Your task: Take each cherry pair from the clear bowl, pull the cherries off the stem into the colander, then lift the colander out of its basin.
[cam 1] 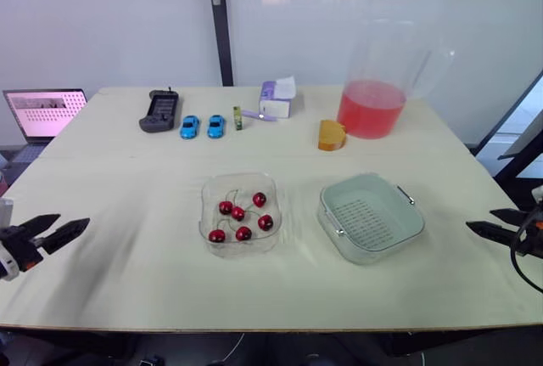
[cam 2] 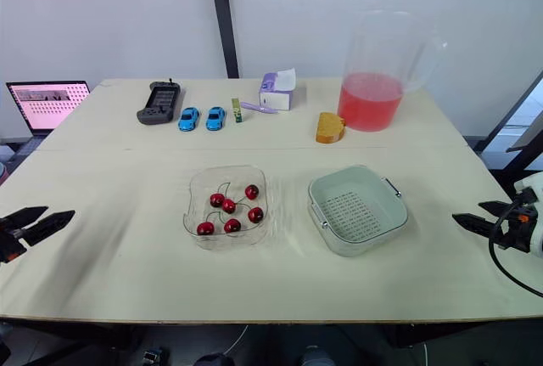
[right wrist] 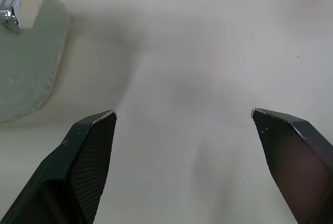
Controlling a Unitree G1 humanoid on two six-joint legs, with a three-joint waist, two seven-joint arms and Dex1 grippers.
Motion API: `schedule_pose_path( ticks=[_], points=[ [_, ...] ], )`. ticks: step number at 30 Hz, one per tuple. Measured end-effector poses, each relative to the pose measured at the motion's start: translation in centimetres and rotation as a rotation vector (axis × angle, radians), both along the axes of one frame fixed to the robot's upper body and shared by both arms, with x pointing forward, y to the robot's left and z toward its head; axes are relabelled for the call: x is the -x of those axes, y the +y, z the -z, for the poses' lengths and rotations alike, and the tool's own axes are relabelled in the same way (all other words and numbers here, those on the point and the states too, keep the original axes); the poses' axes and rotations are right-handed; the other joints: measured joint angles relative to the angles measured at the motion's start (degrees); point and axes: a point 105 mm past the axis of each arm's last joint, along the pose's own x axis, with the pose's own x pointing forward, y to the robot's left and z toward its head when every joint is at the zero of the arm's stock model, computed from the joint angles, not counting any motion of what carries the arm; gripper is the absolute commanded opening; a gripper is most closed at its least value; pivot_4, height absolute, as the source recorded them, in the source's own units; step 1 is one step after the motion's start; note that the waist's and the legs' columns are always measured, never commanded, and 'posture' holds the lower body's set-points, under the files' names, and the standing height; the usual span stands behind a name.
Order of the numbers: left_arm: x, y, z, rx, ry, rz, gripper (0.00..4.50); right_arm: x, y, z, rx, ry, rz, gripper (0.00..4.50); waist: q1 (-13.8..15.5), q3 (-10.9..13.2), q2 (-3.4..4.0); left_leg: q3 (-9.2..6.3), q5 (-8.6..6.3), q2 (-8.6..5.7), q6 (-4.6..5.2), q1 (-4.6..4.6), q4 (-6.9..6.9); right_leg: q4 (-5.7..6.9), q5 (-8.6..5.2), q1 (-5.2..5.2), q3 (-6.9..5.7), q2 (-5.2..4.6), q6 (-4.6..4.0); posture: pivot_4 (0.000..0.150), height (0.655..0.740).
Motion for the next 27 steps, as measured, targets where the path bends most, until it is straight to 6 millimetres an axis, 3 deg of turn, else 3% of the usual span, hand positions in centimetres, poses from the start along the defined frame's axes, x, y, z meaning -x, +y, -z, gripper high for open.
schedule_pose_path(
  ticks=[7, 20, 27],
  points=[
    [0.5, 0.4, -1.3, 0.05, -0.042, -0.012, 4.46, 0.3, 0.0, 0.5, -0.001, 0.022, 0.003, 4.5, 0.0, 0.0, 0.0, 0.0, 0.0, 0.0, 0.0, 0.0, 0.01, 0.05, 0.0, -0.01, 0.0, 0.0, 0.0, 0.15, 0.74],
    [0.8, 0.0, -1.2, 0.095, -0.011, 0.018, 4.46, 0.3, 0.2, 0.4, -0.001, 0.029, -0.001, 4.5, 0.0, 0.0, 0.0, 0.0, 0.0, 0.0, 0.0, 0.01, 0.02, 0.09, 0.0, -0.02, 0.0, 0.0, 0.0, 0.15, 0.74],
    [0.9, -1.4, -2.5, 0.03, -0.052, 0.096, 4.46, 0.2, 0.4, 0.1, -0.001, 0.024, -0.013, 4.5, 0.0, 0.0, 0.01, 0.01, 0.0, 0.0, 0.0, 0.01, 0.02, 0.09, 0.0, -0.02, 0.01, 0.0, 0.0, 0.15, 0.74]
  ],
)
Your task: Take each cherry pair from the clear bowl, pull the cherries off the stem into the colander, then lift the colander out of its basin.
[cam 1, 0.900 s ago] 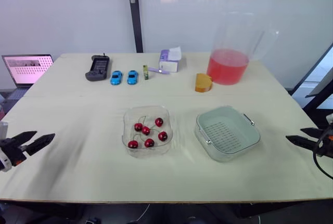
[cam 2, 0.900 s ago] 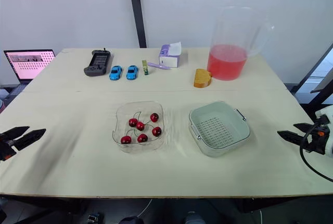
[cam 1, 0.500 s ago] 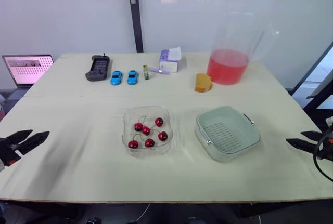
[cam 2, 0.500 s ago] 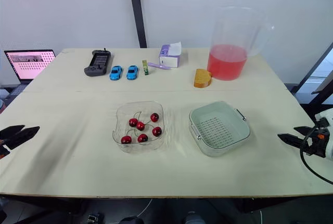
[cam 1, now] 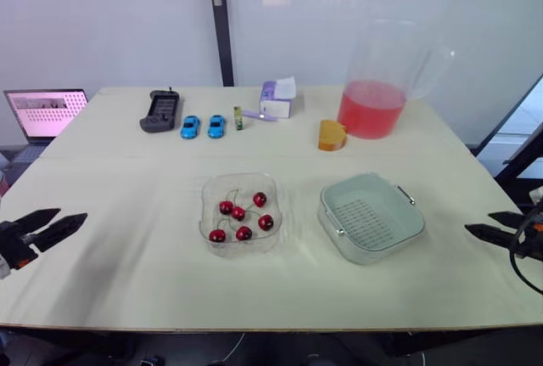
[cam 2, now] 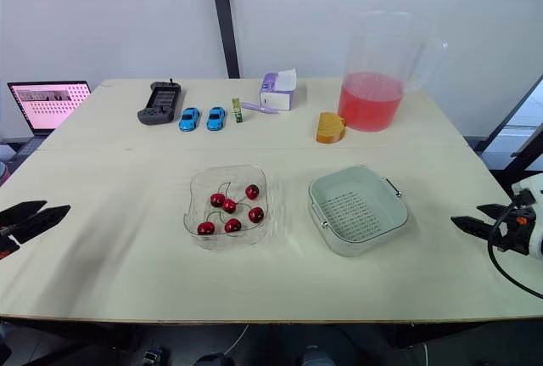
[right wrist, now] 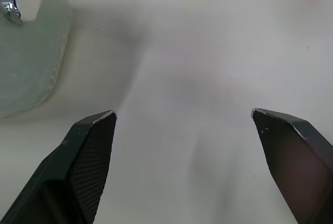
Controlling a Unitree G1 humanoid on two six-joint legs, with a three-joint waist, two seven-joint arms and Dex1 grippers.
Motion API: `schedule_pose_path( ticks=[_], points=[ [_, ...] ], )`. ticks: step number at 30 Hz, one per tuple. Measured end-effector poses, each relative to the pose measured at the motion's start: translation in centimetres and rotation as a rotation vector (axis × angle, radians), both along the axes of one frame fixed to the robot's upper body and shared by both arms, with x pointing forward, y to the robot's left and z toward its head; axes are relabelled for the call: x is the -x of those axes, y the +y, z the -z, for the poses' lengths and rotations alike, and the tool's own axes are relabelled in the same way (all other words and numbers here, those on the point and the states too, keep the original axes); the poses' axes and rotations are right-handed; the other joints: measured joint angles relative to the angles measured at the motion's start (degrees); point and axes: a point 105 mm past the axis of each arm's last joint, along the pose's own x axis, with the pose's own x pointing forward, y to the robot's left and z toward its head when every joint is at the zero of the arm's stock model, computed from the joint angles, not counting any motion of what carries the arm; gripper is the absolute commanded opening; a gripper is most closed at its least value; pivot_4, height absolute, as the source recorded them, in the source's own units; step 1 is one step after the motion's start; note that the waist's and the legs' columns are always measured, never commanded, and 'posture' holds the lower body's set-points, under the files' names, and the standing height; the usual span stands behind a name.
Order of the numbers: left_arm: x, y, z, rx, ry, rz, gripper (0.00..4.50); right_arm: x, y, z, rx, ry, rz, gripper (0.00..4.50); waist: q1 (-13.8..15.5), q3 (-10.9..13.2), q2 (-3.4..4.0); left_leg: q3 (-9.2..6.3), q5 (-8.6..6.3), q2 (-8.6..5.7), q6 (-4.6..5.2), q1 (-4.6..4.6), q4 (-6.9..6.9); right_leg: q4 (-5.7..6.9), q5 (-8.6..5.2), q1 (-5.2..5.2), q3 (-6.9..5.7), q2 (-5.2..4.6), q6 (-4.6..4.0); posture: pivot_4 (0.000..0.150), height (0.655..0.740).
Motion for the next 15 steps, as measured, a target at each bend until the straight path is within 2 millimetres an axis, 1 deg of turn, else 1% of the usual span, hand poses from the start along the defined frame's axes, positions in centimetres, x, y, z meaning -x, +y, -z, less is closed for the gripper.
schedule_pose_path(
  ticks=[5, 7, 8, 10, 12, 13, 14, 15],
  points=[
    [-0.1, -0.9, -1.2, -0.057, -0.062, 0.052, 4.46, -0.1, 0.2, -0.3, 0.0, 0.003, -0.007, 4.5, 0.0, 0.0, 0.0, 0.0, 0.0, 0.0, 0.0, 0.0, 0.0, 0.0, 0.0, 0.0, 0.0, 0.0, 0.0, 0.15, 0.74],
    [-0.1, -1.9, -2.0, -0.097, -0.107, 0.112, 4.46, -0.7, 0.9, -1.4, -0.017, -0.024, -0.022, 4.5, 0.0, 0.0, 0.01, 0.01, 0.0, 0.0, -0.01, 0.0, 0.02, 0.01, 0.0, 0.0, 0.01, 0.0, 0.0, 0.15, 0.74],
    [-0.2, -2.6, -2.4, -0.114, -0.128, 0.152, 4.46, -1.1, 1.5, -2.4, -0.026, -0.053, -0.043, 4.5, 0.0, 0.0, 0.01, 0.01, 0.0, 0.0, -0.01, 0.0, 0.02, 0.03, 0.0, 0.0, 0.01, 0.0, 0.0, 0.15, 0.74],
    [-0.3, -4.7, -3.2, -0.151, -0.166, 0.258, 4.46, -1.7, 2.9, -5.4, -0.03, -0.131, -0.099, 4.5, 0.0, 0.1, 0.14, 0.01, 0.0, 0.0, -0.01, 0.0, 0.02, 0.05, 0.0, -0.01, 0.02, 0.0, 0.0, 0.15, 0.74],
    [-0.3, -6.6, -3.9, -0.17, -0.191, 0.347, 4.46, -1.9, 4.3, -8.4, -0.031, -0.199, -0.156, 4.5, 0.1, 0.1, 0.16, -0.01, 0.0, 0.02, 0.0, 0.0, -0.01, 0.05, 0.0, -0.03, 0.0, 0.02, 0.0, 0.15, 0.74],
    [-0.3, -7.7, -4.3, -0.181, -0.204, 0.396, 4.46, -2.0, 5.3, -9.9, -0.045, -0.234, -0.199, 4.5, 0.1, 0.1, 0.16, -0.02, 0.0, 0.03, 0.0, -0.01, -0.01, 0.04, 0.0, -0.03, 0.0, 0.03, 0.0, 0.15, 0.74],
    [-0.3, -8.9, -4.8, -0.186, -0.219, 0.445, 4.46, -1.9, 6.5, -11.0, -0.063, -0.257, -0.246, 4.5, 0.1, 0.1, 0.15, -0.02, 0.0, 0.03, 0.0, -0.02, 0.0, 0.04, 0.0, -0.02, 0.0, 0.02, 0.0, 0.15, 0.74],
    [-0.2, -9.7, -5.1, -0.19, -0.228, 0.482, 4.46, -1.8, 7.3, -11.5, -0.069, -0.266, -0.285, 4.5, 0.2, 0.1, 0.13, -0.02, 0.0, 0.03, 0.0, -0.03, 0.01, 0.04, 0.0, -0.01, -0.01, 0.01, 0.0, 0.15, 0.74]
  ],
)
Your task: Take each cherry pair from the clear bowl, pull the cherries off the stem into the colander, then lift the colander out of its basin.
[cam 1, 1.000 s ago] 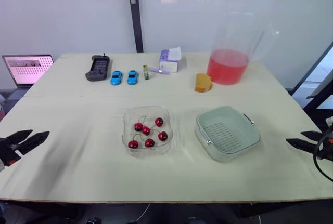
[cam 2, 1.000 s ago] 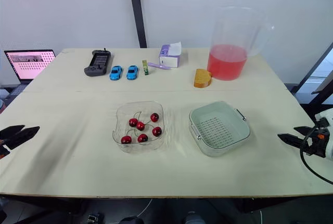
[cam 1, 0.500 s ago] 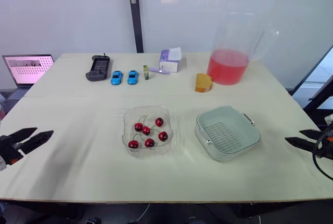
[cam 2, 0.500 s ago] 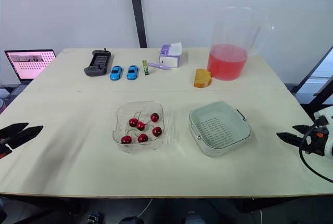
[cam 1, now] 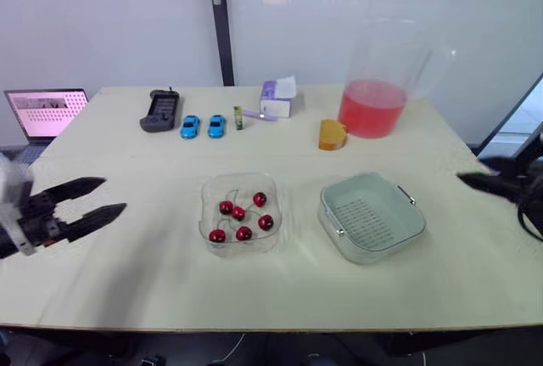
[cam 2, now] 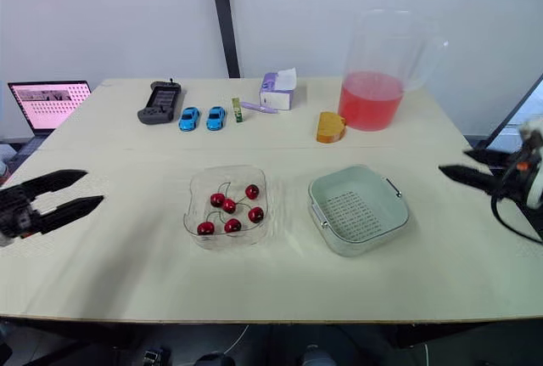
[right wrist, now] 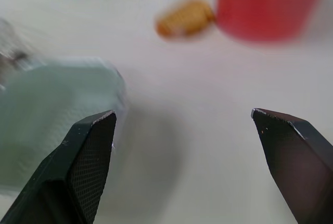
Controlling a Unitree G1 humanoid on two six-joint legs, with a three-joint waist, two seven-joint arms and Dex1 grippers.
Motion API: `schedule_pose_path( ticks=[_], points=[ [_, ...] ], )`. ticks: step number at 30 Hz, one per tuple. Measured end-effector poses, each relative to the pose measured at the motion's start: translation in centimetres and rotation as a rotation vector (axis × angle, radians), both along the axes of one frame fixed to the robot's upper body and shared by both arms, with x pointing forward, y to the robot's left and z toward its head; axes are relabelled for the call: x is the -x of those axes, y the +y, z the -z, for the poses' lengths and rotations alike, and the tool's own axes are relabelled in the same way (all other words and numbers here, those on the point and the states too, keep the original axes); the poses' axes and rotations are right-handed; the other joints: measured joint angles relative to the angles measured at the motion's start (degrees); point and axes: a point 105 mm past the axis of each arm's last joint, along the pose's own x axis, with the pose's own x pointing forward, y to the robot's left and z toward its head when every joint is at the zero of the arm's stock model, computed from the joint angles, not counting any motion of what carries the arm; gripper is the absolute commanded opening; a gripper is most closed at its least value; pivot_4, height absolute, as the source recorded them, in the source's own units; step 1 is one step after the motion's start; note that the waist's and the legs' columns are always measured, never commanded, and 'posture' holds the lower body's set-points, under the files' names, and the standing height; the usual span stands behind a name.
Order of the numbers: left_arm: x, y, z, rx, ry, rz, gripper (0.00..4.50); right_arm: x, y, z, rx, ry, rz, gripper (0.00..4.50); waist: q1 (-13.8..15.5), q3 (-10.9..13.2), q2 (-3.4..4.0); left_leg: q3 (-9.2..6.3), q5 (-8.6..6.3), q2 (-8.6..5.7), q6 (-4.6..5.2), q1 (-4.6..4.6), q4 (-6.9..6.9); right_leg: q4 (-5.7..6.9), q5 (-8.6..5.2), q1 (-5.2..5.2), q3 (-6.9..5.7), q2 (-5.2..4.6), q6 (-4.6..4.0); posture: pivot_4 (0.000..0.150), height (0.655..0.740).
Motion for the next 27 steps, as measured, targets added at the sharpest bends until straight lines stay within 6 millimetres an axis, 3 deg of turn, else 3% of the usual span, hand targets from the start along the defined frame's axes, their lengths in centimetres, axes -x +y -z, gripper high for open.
schedule_pose_path(
  ticks=[2, 6, 12, 19, 23, 27],
  points=[
    [0.5, -1.8, -0.6, -0.019, -0.001, 0.076, 4.46, 0.3, 2.3, -0.5, 0.005, 0.002, -0.094, 4.5, 0.0, 0.0, 0.0, 0.01, 0.0, -0.01, 0.0, -0.02, 0.02, 0.0, 0.0, -0.01, 0.01, -0.02, 0.0, 0.15, 0.74],
    [1.5, -4.8, -0.8, -0.073, 0.017, 0.225, 4.46, 0.8, 10.2, -1.7, 0.004, 0.008, -0.392, 4.5, -0.9, 0.0, 0.08, 0.01, 0.0, 0.04, 0.0, 0.01, -0.01, 0.1, 0.0, -0.09, 0.05, 0.06, -0.01, 0.15, 0.74],
    [1.8, -5.2, -1.0, -0.075, 0.02, 0.26, 4.46, 2.2, 18.9, -2.4, -0.029, 0.126, -0.682, 4.5, -1.0, 0.1, 0.06, -0.01, 0.0, 0.02, 0.01, -0.15, 0.0, 0.08, -0.01, -0.21, 0.02, 0.01, -0.02, 0.15, 0.74],
    [2.1, -3.7, 0.0, -0.078, 0.067, 0.204, 4.46, -0.1, 25.7, -1.9, -0.054, 0.332, -0.654, 4.5, -1.4, 0.1, 0.05, -0.03, 0.0, 0.03, 0.01, -0.23, -0.03, 0.14, -0.01, -0.37, 0.01, 0.05, -0.03, 0.15, 0.74],
    [2.0, -3.0, 0.0, -0.096, 0.046, 0.168, 4.46, -1.0, 29.2, 0.2, 0.003, 0.439, -0.624, 4.5, -1.4, 0.0, 0.02, -0.03, 0.0, 0.03, 0.0, -0.38, -0.01, 0.14, 0.0, -0.48, -0.01, 0.02, -0.03, 0.15, 0.74],
    [1.9, -2.5, 0.1, -0.116, 0.024, 0.121, 4.46, -1.9, 30.6, 2.8, 0.094, 0.497, -0.555, 4.5, -1.5, 0.0, 0.0, -0.03, 0.01, 0.01, 0.0, -0.61, 0.04, 0.21, 0.0, -0.73, -0.02, 0.0, -0.03, 0.15, 0.74]
  ],
)
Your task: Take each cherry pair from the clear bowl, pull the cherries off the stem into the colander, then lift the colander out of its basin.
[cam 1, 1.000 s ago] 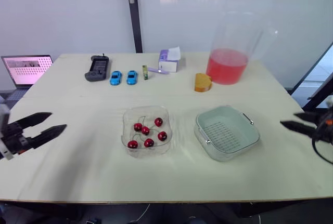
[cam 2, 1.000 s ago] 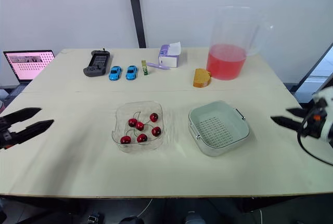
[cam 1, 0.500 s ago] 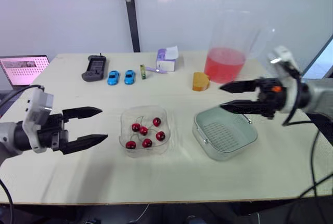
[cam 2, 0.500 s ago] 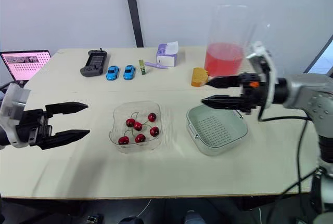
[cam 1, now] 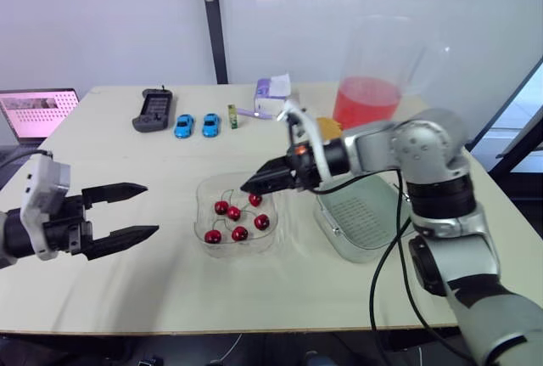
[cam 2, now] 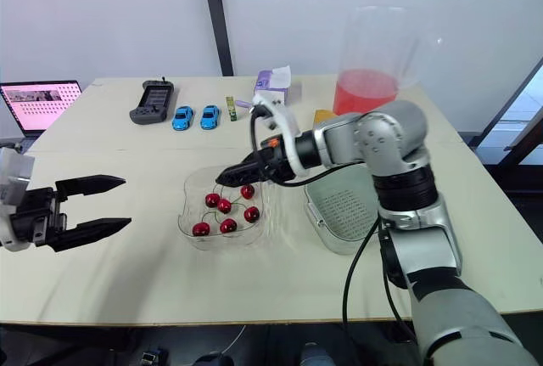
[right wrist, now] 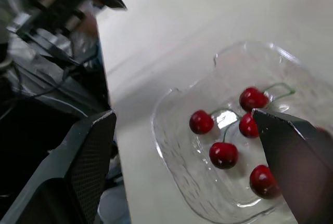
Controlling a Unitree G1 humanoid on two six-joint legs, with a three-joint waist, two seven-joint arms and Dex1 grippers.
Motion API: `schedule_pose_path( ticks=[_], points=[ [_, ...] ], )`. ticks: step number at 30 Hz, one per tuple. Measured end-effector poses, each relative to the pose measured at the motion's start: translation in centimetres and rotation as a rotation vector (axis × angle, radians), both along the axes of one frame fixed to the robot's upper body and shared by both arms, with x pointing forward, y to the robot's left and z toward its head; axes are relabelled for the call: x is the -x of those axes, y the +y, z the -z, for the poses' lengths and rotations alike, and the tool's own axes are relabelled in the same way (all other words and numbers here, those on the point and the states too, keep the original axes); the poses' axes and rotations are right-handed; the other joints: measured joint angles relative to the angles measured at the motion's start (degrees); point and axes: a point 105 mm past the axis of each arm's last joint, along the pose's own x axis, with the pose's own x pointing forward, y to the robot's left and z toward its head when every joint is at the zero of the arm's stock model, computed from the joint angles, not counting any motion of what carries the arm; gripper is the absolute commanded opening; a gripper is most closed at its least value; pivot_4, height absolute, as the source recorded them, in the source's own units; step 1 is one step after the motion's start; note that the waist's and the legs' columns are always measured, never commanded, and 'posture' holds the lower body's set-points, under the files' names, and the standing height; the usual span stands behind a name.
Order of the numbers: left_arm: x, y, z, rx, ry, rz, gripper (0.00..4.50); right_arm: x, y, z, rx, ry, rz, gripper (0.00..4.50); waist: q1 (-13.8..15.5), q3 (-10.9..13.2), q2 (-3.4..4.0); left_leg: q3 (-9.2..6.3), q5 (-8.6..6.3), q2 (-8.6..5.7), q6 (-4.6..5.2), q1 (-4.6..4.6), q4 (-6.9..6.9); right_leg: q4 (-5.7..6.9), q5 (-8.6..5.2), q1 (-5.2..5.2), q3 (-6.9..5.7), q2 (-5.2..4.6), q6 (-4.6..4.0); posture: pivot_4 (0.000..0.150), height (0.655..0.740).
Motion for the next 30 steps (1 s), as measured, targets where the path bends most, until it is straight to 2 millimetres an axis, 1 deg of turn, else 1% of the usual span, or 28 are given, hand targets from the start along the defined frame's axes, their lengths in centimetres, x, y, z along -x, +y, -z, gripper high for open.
schedule_pose_path(
  ticks=[4, 6, 10, 13, 15, 18, 21, 23, 27, 30],
  points=[
    [-0.1, 0.2, 0.0, 0.0, -0.023, -0.025, 4.46, -0.6, 1.8, 2.4, 0.083, 0.019, 0.027, 4.5, -0.2, 0.0, -0.01, -0.01, 0.0, 0.02, 0.0, -0.06, -0.02, 0.08, 0.0, -0.14, 0.0, 0.04, -0.01, 0.15, 0.74],
    [-0.2, 0.2, 0.0, 0.002, -0.029, -0.029, 4.46, -0.6, 2.6, 3.6, 0.112, 0.039, 0.027, 4.5, -0.2, 0.0, -0.01, -0.01, 0.0, 0.02, 0.0, -0.12, -0.02, 0.09, 0.0, -0.18, 0.0, 0.04, 0.0, 0.15, 0.74],
    [-0.3, 0.2, 0.0, 0.01, -0.041, -0.041, 4.46, -0.5, 4.5, 5.4, 0.162, 0.041, 0.01, 4.5, -0.2, 0.0, -0.01, -0.01, 0.0, 0.02, 0.0, -0.13, -0.01, 0.09, 0.0, -0.19, 0.0, 0.03, -0.01, 0.15, 0.74],
    [-0.2, 0.0, 0.0, 0.008, -0.046, -0.039, 4.46, -1.0, 5.0, 6.1, 0.196, 0.026, 0.015, 4.5, -0.2, 0.0, -0.01, -0.02, 0.01, 0.01, -0.01, -0.14, 0.0, 0.09, 0.0, -0.19, -0.02, 0.02, -0.01, 0.15, 0.74],
    [-0.2, 0.0, 0.1, 0.01, -0.047, -0.04, 4.46, -1.3, 5.2, 6.2, 0.219, 0.001, 0.017, 4.5, -0.1, 0.0, -0.02, -0.04, 0.01, 0.01, -0.02, -0.15, 0.01, 0.09, 0.0, -0.19, -0.04, 0.01, -0.01, 0.15, 0.74],
    [-0.2, -0.1, 0.1, 0.015, -0.05, -0.046, 4.46, -1.4, 6.0, 6.1, 0.244, -0.045, -0.011, 4.5, -0.2, 0.0, -0.03, -0.05, 0.01, 0.01, -0.02, -0.14, 0.0, 0.09, 0.0, -0.19, -0.05, 0.02, -0.01, 0.15, 0.74],
    [0.0, -0.4, 0.3, 0.02, -0.05, -0.038, 4.46, -1.5, 6.7, 6.7, 0.27, -0.06, -0.032, 4.5, -0.4, 0.0, -0.03, -0.06, 0.01, 0.01, -0.02, -0.15, -0.01, 0.09, 0.0, -0.2, -0.06, 0.02, -0.01, 0.15, 0.74],
    [0.1, -0.6, 0.4, 0.025, -0.048, -0.036, 4.46, -1.9, 6.7, 6.9, 0.284, -0.065, -0.024, 4.5, -0.3, 0.0, -0.03, -0.06, 0.01, 0.01, -0.02, -0.16, 0.0, 0.09, 0.0, -0.2, -0.06, 0.02, -0.01, 0.15, 0.74],
    [0.1, -0.6, 0.6, 0.034, -0.046, -0.049, 4.46, -2.8, 6.9, 6.2, 0.29, -0.115, -0.019, 4.5, -0.3, 0.0, -0.03, -0.07, 0.01, 0.01, -0.02, -0.16, -0.01, 0.09, 0.0, -0.2, -0.07, 0.02, -0.01, 0.15, 0.74],
    [0.2, -0.8, 0.5, 0.038, -0.051, -0.047, 4.46, -3.3, 6.9, 6.6, 0.305, -0.128, -0.02, 4.5, -0.3, 0.0, -0.04, -0.07, 0.01, 0.01, -0.02, -0.16, -0.01, 0.09, 0.0, -0.2, -0.08, 0.02, -0.01, 0.15, 0.74]
  ],
)
